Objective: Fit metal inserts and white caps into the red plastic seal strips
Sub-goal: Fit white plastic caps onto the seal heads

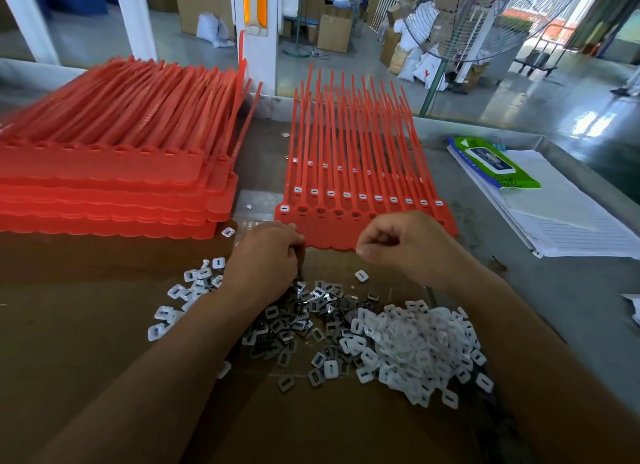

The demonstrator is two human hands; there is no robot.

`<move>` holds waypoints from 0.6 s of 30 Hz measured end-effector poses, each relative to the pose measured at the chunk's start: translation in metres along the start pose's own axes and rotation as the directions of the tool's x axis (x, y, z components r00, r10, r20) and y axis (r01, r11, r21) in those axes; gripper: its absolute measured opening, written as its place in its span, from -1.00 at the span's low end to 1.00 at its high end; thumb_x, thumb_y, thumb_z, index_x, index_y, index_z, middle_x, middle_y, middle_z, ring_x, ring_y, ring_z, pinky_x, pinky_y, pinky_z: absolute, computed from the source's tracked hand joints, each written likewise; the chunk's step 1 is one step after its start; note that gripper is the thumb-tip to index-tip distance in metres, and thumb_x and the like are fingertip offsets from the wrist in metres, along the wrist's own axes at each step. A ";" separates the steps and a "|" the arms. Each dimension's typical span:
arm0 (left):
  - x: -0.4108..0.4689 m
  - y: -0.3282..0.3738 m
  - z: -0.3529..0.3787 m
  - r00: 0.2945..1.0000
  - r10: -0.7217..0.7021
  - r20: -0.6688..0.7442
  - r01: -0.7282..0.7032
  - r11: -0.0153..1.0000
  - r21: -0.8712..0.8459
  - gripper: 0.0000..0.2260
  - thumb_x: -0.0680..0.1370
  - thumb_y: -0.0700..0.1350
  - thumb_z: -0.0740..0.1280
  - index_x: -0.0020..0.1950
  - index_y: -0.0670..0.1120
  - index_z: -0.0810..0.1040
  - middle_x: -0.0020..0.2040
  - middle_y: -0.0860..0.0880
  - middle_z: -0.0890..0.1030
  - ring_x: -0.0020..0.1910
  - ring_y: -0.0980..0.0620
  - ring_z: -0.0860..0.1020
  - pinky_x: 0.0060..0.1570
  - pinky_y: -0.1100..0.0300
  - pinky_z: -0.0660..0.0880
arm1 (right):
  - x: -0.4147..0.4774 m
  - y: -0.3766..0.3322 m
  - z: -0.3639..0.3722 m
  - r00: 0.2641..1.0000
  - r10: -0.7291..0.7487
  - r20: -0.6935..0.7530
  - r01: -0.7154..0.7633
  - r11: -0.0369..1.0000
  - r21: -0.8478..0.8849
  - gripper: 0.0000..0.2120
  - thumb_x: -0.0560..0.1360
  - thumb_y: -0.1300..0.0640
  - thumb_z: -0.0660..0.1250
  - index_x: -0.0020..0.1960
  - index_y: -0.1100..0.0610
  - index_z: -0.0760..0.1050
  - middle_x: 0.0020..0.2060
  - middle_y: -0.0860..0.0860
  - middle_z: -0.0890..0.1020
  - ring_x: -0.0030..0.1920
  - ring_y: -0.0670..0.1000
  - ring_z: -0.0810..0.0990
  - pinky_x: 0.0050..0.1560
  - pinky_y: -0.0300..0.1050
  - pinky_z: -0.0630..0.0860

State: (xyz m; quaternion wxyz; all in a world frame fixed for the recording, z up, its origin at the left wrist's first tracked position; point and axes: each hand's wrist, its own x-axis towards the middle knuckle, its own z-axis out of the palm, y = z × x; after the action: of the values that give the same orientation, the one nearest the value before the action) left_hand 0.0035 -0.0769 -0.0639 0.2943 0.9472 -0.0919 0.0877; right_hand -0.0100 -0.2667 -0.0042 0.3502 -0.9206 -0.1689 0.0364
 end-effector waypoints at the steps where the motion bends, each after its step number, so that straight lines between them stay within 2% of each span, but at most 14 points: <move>1: -0.001 0.000 0.000 1.000 0.000 -0.002 0.000 1.000 -0.004 -0.67 0.48 -0.31 0.17 0.19 -0.12 0.54 0.30 -0.05 0.47 0.30 0.02 0.37 0.31 0.19 0.20 | 0.005 -0.003 0.000 1.000 -0.001 -0.017 0.002 1.000 0.011 -0.87 0.42 0.12 0.38 -0.28 -0.05 0.53 -0.34 -0.03 0.63 -0.33 -0.09 0.57 -0.26 -0.27 0.51; 3: -0.001 0.000 -0.001 1.000 0.010 -0.007 -0.010 1.000 -0.001 -0.67 0.48 -0.32 0.17 0.18 -0.13 0.54 0.29 -0.06 0.47 0.30 0.02 0.38 0.31 0.19 0.21 | 0.016 -0.007 0.000 1.000 0.010 -0.028 -0.009 0.999 0.038 -0.88 0.43 0.13 0.38 -0.26 -0.03 0.54 -0.35 -0.07 0.62 -0.37 -0.20 0.54 -0.28 -0.31 0.51; 6: -0.002 0.001 -0.001 1.000 0.019 -0.021 -0.019 1.000 -0.007 -0.69 0.48 -0.33 0.18 0.16 -0.15 0.55 0.26 -0.09 0.50 0.27 0.01 0.41 0.29 0.22 0.22 | 0.035 -0.012 0.006 0.998 0.054 -0.026 -0.054 0.998 0.016 -0.84 0.43 0.22 0.37 -0.26 -0.01 0.52 -0.35 -0.07 0.58 -0.34 -0.15 0.53 -0.22 -0.18 0.53; 8: -0.002 0.001 -0.002 1.000 0.009 -0.024 -0.009 1.000 -0.016 -0.69 0.47 -0.33 0.18 0.14 -0.16 0.57 0.23 -0.10 0.52 0.24 -0.01 0.43 0.27 0.21 0.25 | 0.048 -0.012 0.014 0.996 0.077 -0.051 -0.076 0.997 0.014 -0.80 0.43 0.28 0.34 -0.25 -0.01 0.50 -0.35 -0.11 0.55 -0.30 -0.15 0.52 -0.20 -0.21 0.50; 10: -0.003 0.002 -0.003 1.000 -0.003 -0.020 0.003 1.000 -0.020 -0.72 0.47 -0.31 0.18 0.10 -0.17 0.58 0.19 -0.12 0.54 0.19 -0.05 0.46 0.22 0.14 0.32 | 0.060 -0.011 0.023 0.993 0.092 -0.078 -0.090 0.996 0.029 -0.83 0.44 0.30 0.33 -0.18 0.04 0.54 -0.27 -0.13 0.56 -0.23 -0.13 0.54 -0.11 -0.20 0.52; 12: -0.004 0.002 -0.003 1.000 0.001 -0.030 -0.002 1.000 -0.028 -0.74 0.47 -0.29 0.19 0.05 -0.18 0.60 0.13 -0.15 0.57 0.13 -0.09 0.49 0.14 0.13 0.37 | 0.072 -0.009 0.031 0.987 0.121 -0.106 -0.115 0.992 0.059 -0.87 0.44 0.30 0.34 -0.17 0.10 0.57 -0.23 -0.06 0.56 -0.20 -0.09 0.54 -0.03 -0.13 0.55; 15: -0.005 0.003 -0.004 0.999 0.021 -0.043 -0.023 0.999 -0.037 -0.76 0.46 -0.29 0.19 0.01 -0.18 0.62 0.09 -0.16 0.59 0.08 -0.10 0.52 0.09 0.12 0.41 | 0.086 -0.008 0.039 0.974 0.169 -0.152 -0.148 0.979 0.137 -0.81 0.44 0.32 0.36 -0.28 0.07 0.53 -0.24 0.06 0.63 -0.26 -0.03 0.58 -0.03 -0.04 0.58; 18: -0.005 0.003 -0.004 0.999 0.029 -0.036 -0.031 0.999 -0.043 -0.76 0.44 -0.30 0.20 -0.02 -0.19 0.62 0.06 -0.17 0.59 0.06 -0.11 0.52 0.07 0.08 0.43 | 0.096 -0.007 0.047 0.973 0.149 -0.178 -0.134 0.987 0.095 -0.92 0.45 0.30 0.35 -0.19 0.19 0.60 -0.15 0.05 0.65 -0.15 -0.04 0.56 -0.09 -0.17 0.54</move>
State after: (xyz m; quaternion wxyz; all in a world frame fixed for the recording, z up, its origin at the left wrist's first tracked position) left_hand -0.0029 -0.0761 -0.0599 0.3152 0.9374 -0.1030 0.1066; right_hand 0.0696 -0.1999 -0.0303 0.3983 -0.9145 -0.0682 -0.0172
